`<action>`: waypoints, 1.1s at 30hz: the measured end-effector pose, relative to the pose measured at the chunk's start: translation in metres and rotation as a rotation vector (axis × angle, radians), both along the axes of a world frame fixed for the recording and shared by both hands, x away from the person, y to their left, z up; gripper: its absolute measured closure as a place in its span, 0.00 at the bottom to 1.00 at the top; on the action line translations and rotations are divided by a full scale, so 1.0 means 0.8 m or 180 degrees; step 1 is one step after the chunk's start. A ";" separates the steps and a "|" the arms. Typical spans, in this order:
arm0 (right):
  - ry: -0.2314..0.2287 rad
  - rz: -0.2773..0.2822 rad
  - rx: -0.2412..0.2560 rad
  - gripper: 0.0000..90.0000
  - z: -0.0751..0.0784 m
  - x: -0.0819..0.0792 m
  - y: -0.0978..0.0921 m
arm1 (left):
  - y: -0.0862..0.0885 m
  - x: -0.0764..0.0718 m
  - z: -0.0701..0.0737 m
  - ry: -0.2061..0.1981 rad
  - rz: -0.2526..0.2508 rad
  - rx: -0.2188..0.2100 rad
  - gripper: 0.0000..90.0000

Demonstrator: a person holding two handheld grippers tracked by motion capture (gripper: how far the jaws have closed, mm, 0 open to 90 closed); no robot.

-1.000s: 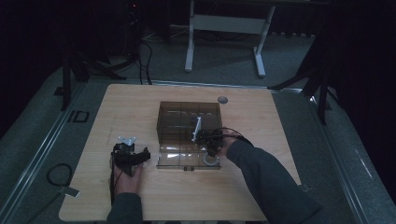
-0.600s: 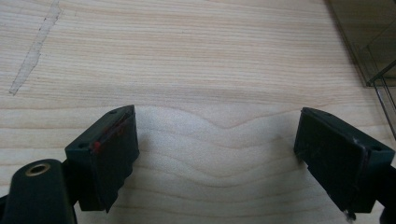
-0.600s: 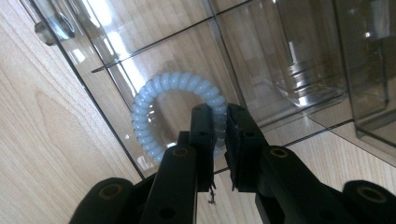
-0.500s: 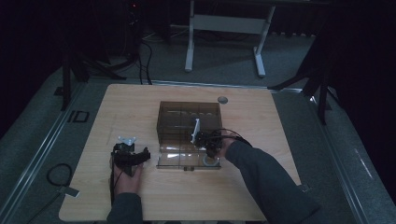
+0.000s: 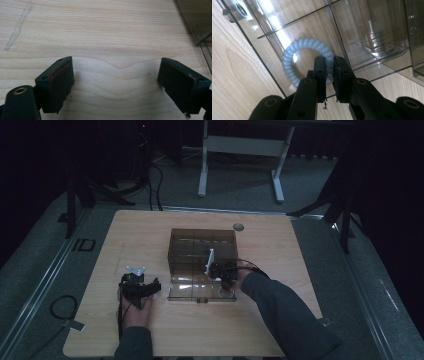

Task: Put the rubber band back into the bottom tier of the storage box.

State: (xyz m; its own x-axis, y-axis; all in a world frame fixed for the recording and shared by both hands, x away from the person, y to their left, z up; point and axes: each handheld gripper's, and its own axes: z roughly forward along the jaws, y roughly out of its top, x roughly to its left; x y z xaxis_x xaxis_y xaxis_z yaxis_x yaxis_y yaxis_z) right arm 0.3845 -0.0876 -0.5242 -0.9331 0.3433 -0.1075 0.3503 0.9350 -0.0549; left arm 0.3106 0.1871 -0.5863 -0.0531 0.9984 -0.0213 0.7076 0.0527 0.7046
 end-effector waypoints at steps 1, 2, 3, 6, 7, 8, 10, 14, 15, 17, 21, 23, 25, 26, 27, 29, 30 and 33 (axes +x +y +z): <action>0.0001 0.0002 -0.0003 0.90 0.000 0.000 0.000 | 0.000 0.000 0.000 0.0000 -0.0001 0.0001 0.15; 0.0005 0.0003 -0.0005 0.90 -0.001 0.000 0.000 | 0.000 0.000 0.000 0.0000 -0.0001 0.0000 0.15; 0.0006 0.0001 -0.0001 0.90 -0.001 0.000 0.000 | 0.000 0.000 0.000 0.0000 0.0000 0.0000 0.15; 0.0006 0.0000 -0.0001 0.90 -0.002 0.000 -0.001 | 0.000 0.000 0.000 0.0000 0.0000 0.0000 0.15; 0.0005 0.0000 -0.0001 0.90 -0.003 0.000 -0.001 | 0.000 0.000 0.000 0.0000 0.0001 0.0000 0.15; 0.0005 -0.0002 -0.0003 0.90 -0.003 0.000 -0.001 | 0.000 0.000 0.000 0.0000 0.0000 0.0001 0.15; 0.0008 -0.0011 0.0004 0.90 -0.004 0.000 -0.001 | 0.000 0.000 0.000 0.0000 0.0000 0.0001 0.15; 0.0010 -0.0024 0.0015 0.90 -0.005 0.000 -0.001 | 0.000 0.000 0.000 0.0000 0.0000 0.0000 0.15; 0.0012 -0.0023 0.0013 0.90 -0.005 0.001 -0.002 | 0.000 0.000 0.000 0.0000 0.0000 0.0001 0.15; 0.0020 -0.0026 0.0017 0.90 -0.005 0.001 -0.002 | 0.000 0.000 0.000 0.0000 0.0000 0.0000 0.15; 0.0026 -0.0024 0.0020 0.89 -0.005 0.000 -0.002 | 0.000 0.000 0.000 0.0000 0.0000 0.0000 0.15; 0.0028 -0.0025 0.0015 0.89 -0.005 0.000 -0.002 | 0.000 0.000 0.000 0.0001 -0.0001 0.0001 0.15; 0.0027 -0.0026 0.0012 0.89 -0.006 0.001 -0.002 | 0.000 0.000 0.000 0.0000 -0.0001 0.0001 0.15; 0.0028 -0.0027 0.0011 0.89 -0.006 0.001 -0.002 | 0.000 0.000 0.000 0.0000 -0.0001 0.0000 0.15; 0.0031 -0.0028 0.0013 0.89 -0.006 0.001 -0.002 | 0.000 0.000 0.000 0.0001 0.0000 0.0000 0.15; 0.0022 -0.0032 0.0018 0.89 -0.006 0.001 -0.002 | 0.000 0.000 0.000 0.0000 -0.0001 0.0001 0.15; 0.0019 -0.0030 0.0022 0.88 -0.006 0.001 -0.002 | 0.000 0.000 0.000 0.0000 0.0000 0.0000 0.15; 0.0018 -0.0029 0.0019 0.88 -0.006 0.001 -0.001 | 0.000 0.000 0.000 0.0000 0.0000 0.0000 0.15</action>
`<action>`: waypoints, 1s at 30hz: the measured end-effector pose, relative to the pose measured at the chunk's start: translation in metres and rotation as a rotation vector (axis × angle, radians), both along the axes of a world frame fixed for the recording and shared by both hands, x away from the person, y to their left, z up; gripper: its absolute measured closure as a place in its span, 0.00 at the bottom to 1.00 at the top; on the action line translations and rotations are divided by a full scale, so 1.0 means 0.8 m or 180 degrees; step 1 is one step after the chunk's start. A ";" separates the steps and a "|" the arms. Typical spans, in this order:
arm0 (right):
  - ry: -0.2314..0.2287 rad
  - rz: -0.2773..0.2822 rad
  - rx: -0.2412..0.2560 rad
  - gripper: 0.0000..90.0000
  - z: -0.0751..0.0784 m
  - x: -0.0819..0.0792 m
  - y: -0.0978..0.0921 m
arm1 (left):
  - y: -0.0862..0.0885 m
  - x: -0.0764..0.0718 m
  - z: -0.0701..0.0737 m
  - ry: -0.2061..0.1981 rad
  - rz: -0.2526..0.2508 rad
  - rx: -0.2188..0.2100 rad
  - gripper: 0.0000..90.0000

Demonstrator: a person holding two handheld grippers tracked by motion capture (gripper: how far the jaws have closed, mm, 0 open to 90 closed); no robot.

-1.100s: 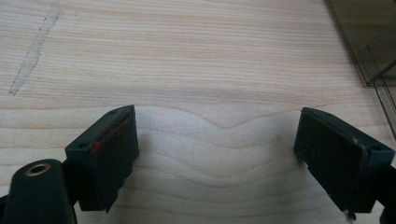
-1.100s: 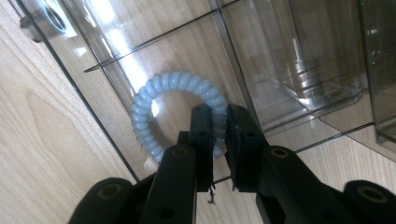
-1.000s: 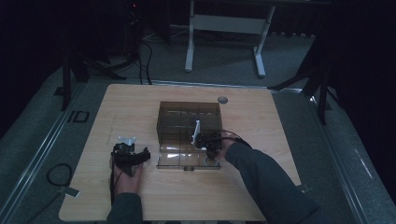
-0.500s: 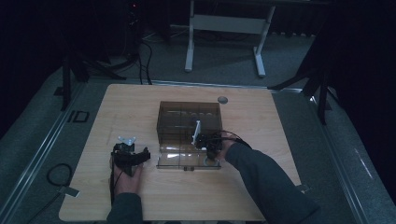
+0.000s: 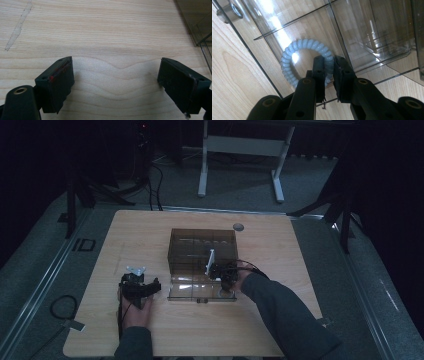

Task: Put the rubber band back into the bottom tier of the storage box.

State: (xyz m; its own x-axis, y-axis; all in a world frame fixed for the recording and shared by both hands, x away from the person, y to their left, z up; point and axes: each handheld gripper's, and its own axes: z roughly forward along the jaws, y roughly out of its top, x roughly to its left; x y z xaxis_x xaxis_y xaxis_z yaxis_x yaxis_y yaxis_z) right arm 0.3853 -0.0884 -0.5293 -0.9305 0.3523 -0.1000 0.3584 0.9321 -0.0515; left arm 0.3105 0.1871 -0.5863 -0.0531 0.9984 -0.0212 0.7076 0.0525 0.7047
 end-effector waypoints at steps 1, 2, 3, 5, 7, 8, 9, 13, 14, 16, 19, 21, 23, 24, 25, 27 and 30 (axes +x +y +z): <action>0.0002 0.0002 -0.0002 0.87 0.000 0.000 0.000 | 0.000 0.000 0.000 0.0000 -0.0001 0.0000 0.15; 0.0003 0.0003 -0.0006 0.86 -0.001 0.000 0.000 | 0.000 0.000 0.000 -0.0004 0.0004 -0.0002 0.15; 0.0009 0.0000 -0.0003 0.86 -0.001 0.000 0.000 | 0.000 0.000 0.000 -0.0004 0.0004 -0.0003 0.15; 0.0014 -0.0010 0.0009 0.85 -0.001 0.001 -0.001 | 0.000 0.000 0.000 -0.0004 0.0004 -0.0003 0.15; 0.0018 -0.0010 0.0012 0.84 0.000 0.001 -0.001 | 0.000 0.000 0.000 -0.0004 0.0004 -0.0003 0.15; 0.0018 -0.0010 0.0012 0.84 0.000 0.001 -0.001 | 0.000 0.000 0.000 -0.0004 0.0004 -0.0003 0.15; 0.0017 -0.0014 0.0021 0.83 0.000 0.001 -0.001 | 0.000 0.000 0.000 -0.0004 0.0004 -0.0003 0.15; 0.0021 -0.0029 0.0080 0.83 0.005 0.001 -0.004 | 0.000 0.000 0.000 -0.0005 0.0004 -0.0004 0.15; 0.0020 -0.0021 0.0089 0.83 0.006 0.001 -0.004 | 0.000 0.000 0.000 -0.0003 0.0004 -0.0003 0.15; 0.0017 -0.0022 0.0110 0.82 0.009 0.000 -0.006 | 0.000 0.000 0.000 -0.0004 0.0004 -0.0004 0.15; 0.0010 -0.0032 0.0163 0.82 0.013 0.000 -0.008 | 0.000 0.000 0.000 0.0000 0.0000 0.0000 0.15; 0.0006 -0.0045 0.0189 0.82 0.016 -0.001 -0.010 | 0.000 0.000 0.000 0.0001 -0.0001 0.0000 0.15; -0.0017 -0.0063 0.0243 0.81 0.023 -0.003 -0.014 | 0.000 0.000 0.000 0.0000 0.0000 0.0001 0.15; -0.0017 -0.0063 0.0243 0.81 0.023 -0.003 -0.014 | 0.000 0.000 0.000 0.0000 0.0000 0.0000 0.15; -0.0024 -0.0058 0.0268 0.81 0.026 -0.004 -0.015 | 0.000 0.000 0.000 0.0000 -0.0001 0.0000 0.15; -0.0043 -0.0051 0.0327 0.81 0.034 -0.008 -0.019 | 0.000 0.000 0.000 0.0000 0.0000 0.0001 0.15; -0.0069 -0.0047 0.0384 0.81 0.041 -0.012 -0.022 | 0.000 0.000 0.000 -0.0008 0.0007 -0.0005 0.15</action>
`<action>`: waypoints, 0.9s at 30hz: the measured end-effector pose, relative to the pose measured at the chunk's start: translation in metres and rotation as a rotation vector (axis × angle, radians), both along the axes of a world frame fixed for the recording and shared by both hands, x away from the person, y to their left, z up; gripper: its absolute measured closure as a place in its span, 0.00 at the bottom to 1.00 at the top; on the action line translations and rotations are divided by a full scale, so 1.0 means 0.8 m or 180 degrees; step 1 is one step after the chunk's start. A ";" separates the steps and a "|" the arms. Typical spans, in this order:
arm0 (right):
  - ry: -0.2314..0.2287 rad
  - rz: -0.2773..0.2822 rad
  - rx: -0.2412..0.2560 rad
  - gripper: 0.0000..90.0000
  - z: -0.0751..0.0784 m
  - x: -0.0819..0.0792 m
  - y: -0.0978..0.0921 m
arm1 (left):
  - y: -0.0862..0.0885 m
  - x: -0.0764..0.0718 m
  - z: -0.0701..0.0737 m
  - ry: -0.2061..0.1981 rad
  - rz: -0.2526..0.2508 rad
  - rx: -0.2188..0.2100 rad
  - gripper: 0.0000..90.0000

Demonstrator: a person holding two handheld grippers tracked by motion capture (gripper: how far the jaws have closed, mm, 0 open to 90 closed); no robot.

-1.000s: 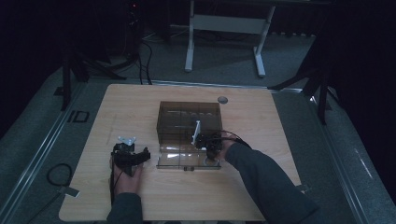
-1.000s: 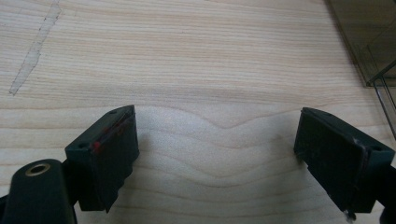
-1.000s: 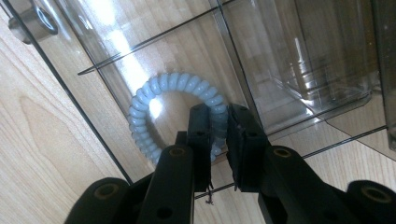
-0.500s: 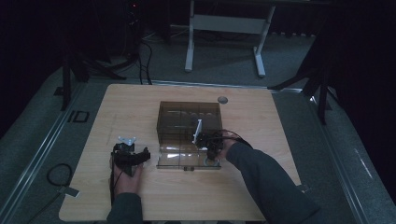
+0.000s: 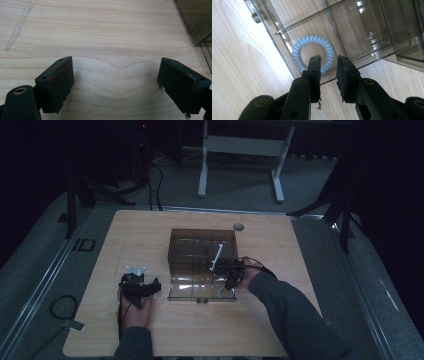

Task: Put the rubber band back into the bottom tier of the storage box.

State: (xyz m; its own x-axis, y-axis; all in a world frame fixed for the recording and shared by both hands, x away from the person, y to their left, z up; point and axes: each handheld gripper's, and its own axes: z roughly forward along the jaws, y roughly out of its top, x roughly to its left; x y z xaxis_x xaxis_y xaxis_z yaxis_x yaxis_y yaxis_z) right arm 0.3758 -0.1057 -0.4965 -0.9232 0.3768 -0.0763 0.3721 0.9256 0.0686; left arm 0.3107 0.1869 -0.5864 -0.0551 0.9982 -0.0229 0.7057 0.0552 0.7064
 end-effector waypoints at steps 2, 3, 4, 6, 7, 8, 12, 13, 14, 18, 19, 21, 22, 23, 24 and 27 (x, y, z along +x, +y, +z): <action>-0.0021 0.0002 0.0040 0.81 0.005 -0.003 -0.002 | 0.000 0.000 0.000 0.0000 -0.0004 0.0005 0.15; -0.0033 0.0003 0.0057 0.80 0.007 -0.005 -0.002 | 0.000 0.000 0.000 0.0000 -0.0004 0.0005 0.15; -0.0044 0.0009 0.0077 0.80 0.009 -0.006 -0.003 | 0.000 0.000 0.000 0.0000 -0.0004 0.0004 0.15; -0.0058 0.0018 0.0099 0.80 0.011 -0.008 -0.004 | 0.000 0.000 0.000 -0.0001 -0.0003 0.0004 0.15; -0.0070 0.0017 0.0120 0.80 0.013 -0.009 -0.005 | 0.000 0.000 0.000 -0.0001 -0.0003 0.0004 0.15; -0.0094 0.0025 0.0154 0.80 0.018 -0.012 -0.006 | 0.000 0.000 0.000 0.0000 -0.0004 0.0005 0.15; -0.0132 0.0039 0.0201 0.79 0.024 -0.017 -0.009 | 0.000 0.000 0.000 0.0001 -0.0003 0.0004 0.15; -0.0160 0.0048 0.0257 0.79 0.028 -0.021 -0.010 | 0.000 0.000 0.000 0.0000 -0.0003 0.0003 0.15; -0.0160 0.0048 0.0257 0.79 0.028 -0.021 -0.010 | 0.000 0.000 0.000 0.0000 -0.0003 0.0003 0.15; -0.0198 0.0051 0.0397 0.76 0.035 -0.030 -0.016 | 0.000 0.000 0.000 0.0001 -0.0003 -0.0003 0.15; -0.0198 0.0051 0.0397 0.76 0.035 -0.030 -0.016 | 0.000 0.000 0.000 -0.0001 0.0001 -0.0004 0.15; -0.0202 0.0010 0.0523 0.75 0.038 -0.035 -0.022 | 0.000 0.000 0.000 0.0005 -0.0004 0.0000 0.15; -0.0202 0.0010 0.0523 0.75 0.038 -0.035 -0.022 | 0.000 0.000 0.000 0.0005 -0.0004 0.0000 0.15; -0.0202 -0.0003 0.0551 0.75 0.038 -0.037 -0.023 | 0.000 0.000 0.000 0.0012 -0.0008 0.0003 0.15; -0.0207 -0.0001 0.0589 0.74 0.037 -0.039 -0.025 | 0.000 0.000 0.000 0.0014 -0.0008 0.0003 0.15; -0.0256 -0.0049 0.0636 0.72 0.035 -0.047 -0.032 | 0.000 0.000 0.000 0.0016 -0.0009 0.0003 0.15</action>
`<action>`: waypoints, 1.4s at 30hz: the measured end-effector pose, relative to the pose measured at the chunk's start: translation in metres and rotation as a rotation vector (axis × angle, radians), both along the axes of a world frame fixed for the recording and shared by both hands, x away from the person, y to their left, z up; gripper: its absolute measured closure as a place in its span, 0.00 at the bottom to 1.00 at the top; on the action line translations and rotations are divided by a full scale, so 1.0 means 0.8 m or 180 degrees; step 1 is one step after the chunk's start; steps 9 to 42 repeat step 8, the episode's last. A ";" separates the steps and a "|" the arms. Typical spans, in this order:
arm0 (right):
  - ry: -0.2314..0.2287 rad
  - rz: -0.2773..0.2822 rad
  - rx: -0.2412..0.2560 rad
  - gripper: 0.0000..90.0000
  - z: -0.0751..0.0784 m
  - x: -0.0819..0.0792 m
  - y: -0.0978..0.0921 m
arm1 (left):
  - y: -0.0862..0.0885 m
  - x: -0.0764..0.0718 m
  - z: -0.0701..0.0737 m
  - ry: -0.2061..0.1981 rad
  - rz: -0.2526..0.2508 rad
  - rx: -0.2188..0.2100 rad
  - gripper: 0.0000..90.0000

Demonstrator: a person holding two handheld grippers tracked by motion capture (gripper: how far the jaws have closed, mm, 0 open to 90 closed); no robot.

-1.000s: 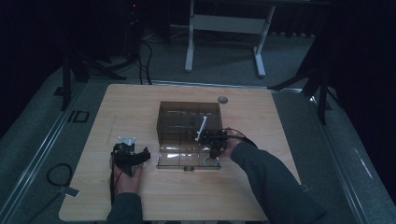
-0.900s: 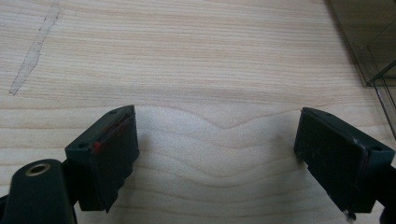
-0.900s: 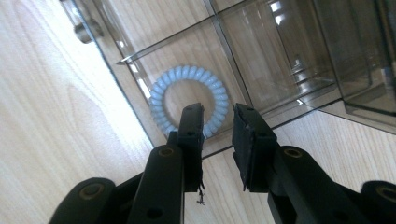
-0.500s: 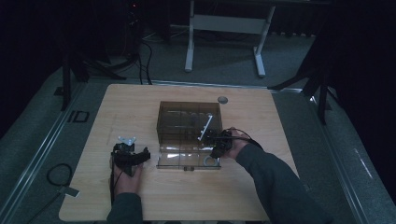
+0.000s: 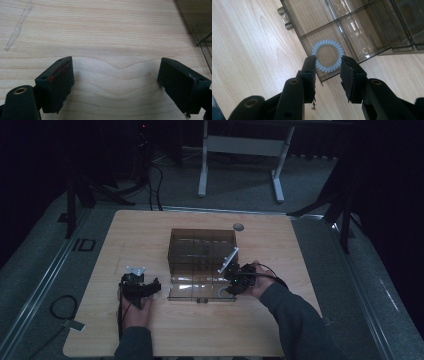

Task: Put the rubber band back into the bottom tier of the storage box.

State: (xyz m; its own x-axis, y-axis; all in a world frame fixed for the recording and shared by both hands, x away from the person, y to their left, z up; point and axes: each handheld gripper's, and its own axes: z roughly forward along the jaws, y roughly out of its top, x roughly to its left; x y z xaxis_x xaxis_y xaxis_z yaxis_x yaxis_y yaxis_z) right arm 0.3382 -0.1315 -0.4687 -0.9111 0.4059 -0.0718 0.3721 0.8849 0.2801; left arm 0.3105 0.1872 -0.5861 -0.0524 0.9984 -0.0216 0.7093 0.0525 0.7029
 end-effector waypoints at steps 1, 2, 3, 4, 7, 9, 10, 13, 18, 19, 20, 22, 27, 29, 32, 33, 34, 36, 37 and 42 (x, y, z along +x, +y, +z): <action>-0.0016 -0.0011 0.0020 0.71 -0.001 -0.002 -0.002 | 0.000 0.000 0.000 -0.0001 0.0001 -0.0001 0.15; -0.0016 -0.0011 0.0020 0.71 -0.001 -0.002 -0.002 | 0.000 0.000 0.000 -0.0001 0.0001 -0.0001 0.15; -0.0038 -0.0040 0.0023 0.70 -0.004 -0.006 -0.006 | 0.000 0.000 0.000 -0.0001 0.0000 0.0001 0.15; -0.0038 -0.0040 0.0023 0.70 -0.004 -0.006 -0.006 | 0.000 0.000 0.000 -0.0001 0.0000 0.0001 0.15; -0.0080 -0.0075 0.0017 0.68 -0.010 -0.011 -0.013 | 0.000 0.000 0.000 -0.0001 0.0000 0.0001 0.15; -0.0081 -0.0085 0.0027 0.68 -0.011 -0.012 -0.015 | 0.000 0.000 0.000 -0.0001 -0.0001 0.0001 0.15; -0.0081 -0.0085 0.0027 0.68 -0.011 -0.012 -0.015 | 0.000 0.000 0.000 -0.0001 -0.0001 0.0001 0.15; -0.0081 -0.0085 0.0027 0.68 -0.011 -0.012 -0.015 | 0.000 0.000 0.000 -0.0001 -0.0001 0.0001 0.15; -0.0081 -0.0085 0.0027 0.68 -0.011 -0.012 -0.015 | 0.000 0.000 0.000 -0.0001 -0.0001 0.0001 0.15; -0.0081 -0.0085 0.0027 0.68 -0.011 -0.012 -0.015 | 0.000 0.000 0.000 -0.0001 -0.0001 0.0001 0.15; -0.0081 -0.0085 0.0027 0.68 -0.011 -0.012 -0.015 | 0.000 0.000 0.000 -0.0001 -0.0001 0.0001 0.15; -0.0081 -0.0085 0.0027 0.68 -0.011 -0.012 -0.015 | 0.000 0.000 0.000 -0.0001 -0.0001 0.0001 0.15; -0.0081 -0.0085 0.0027 0.68 -0.011 -0.012 -0.015 | 0.000 0.000 0.000 -0.0001 -0.0001 0.0001 0.15; -0.0081 -0.0085 0.0027 0.68 -0.011 -0.012 -0.015 | 0.000 0.000 0.000 -0.0001 -0.0001 0.0001 0.15; -0.0081 -0.0085 0.0027 0.68 -0.011 -0.012 -0.015 | 0.000 0.000 0.000 -0.0001 -0.0001 0.0001 0.15; -0.0081 -0.0085 0.0027 0.68 -0.011 -0.012 -0.015 | 0.000 0.000 0.000 -0.0001 -0.0001 0.0001 0.15; -0.0081 -0.0085 0.0027 0.68 -0.011 -0.012 -0.015 | 0.000 0.000 0.000 -0.0001 -0.0001 0.0001 0.15; -0.0081 -0.0085 0.0027 0.68 -0.011 -0.012 -0.015 | 0.000 0.000 0.000 -0.0001 -0.0001 0.0001 0.15; -0.0081 -0.0085 0.0027 0.68 -0.011 -0.012 -0.015 | 0.000 0.000 0.000 -0.0001 -0.0001 0.0001 0.15; -0.0081 -0.0085 0.0027 0.68 -0.011 -0.012 -0.015 | 0.000 0.000 0.000 -0.0001 -0.0001 0.0001 0.15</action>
